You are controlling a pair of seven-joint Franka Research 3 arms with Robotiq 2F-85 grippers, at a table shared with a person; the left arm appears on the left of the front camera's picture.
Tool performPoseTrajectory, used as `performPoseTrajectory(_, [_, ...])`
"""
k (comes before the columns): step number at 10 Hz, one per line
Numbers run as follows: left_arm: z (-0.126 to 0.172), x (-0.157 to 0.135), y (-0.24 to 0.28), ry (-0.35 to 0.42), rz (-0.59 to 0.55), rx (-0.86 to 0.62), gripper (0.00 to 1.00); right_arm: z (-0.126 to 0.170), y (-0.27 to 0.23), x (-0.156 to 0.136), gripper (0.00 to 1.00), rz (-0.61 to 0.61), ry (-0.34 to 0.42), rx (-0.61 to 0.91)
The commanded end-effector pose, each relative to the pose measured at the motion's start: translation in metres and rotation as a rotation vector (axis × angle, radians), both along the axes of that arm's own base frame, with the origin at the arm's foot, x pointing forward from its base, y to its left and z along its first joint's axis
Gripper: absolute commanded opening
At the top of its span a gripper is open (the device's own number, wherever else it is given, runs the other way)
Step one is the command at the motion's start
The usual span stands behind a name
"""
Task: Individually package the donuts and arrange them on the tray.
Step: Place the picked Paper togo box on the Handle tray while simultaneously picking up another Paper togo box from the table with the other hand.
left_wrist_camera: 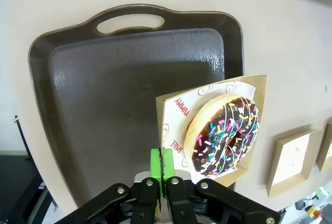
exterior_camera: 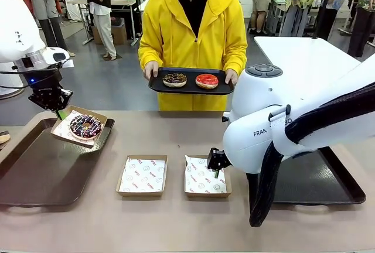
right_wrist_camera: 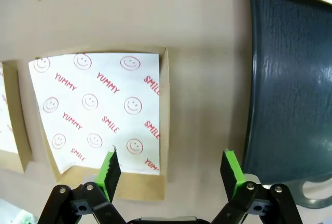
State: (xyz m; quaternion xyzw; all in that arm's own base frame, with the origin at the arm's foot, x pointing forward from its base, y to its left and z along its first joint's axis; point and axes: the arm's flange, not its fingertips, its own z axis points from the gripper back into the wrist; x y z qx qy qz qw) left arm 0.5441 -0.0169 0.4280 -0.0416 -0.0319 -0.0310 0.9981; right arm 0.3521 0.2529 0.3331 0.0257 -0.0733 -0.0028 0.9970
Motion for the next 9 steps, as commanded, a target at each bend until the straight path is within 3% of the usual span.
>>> performPoseTrajectory(1, [-0.005,0.007,-0.005,-0.006,0.02,-0.009,0.01,-0.011,0.009,0.013,1.0,-0.03,-0.026,-0.018])
performPoseTrajectory(9, [-0.023,0.023,-0.018,0.004,0.052,0.021,0.01,-0.018,0.008,0.018,1.0,-0.025,-0.018,-0.014])
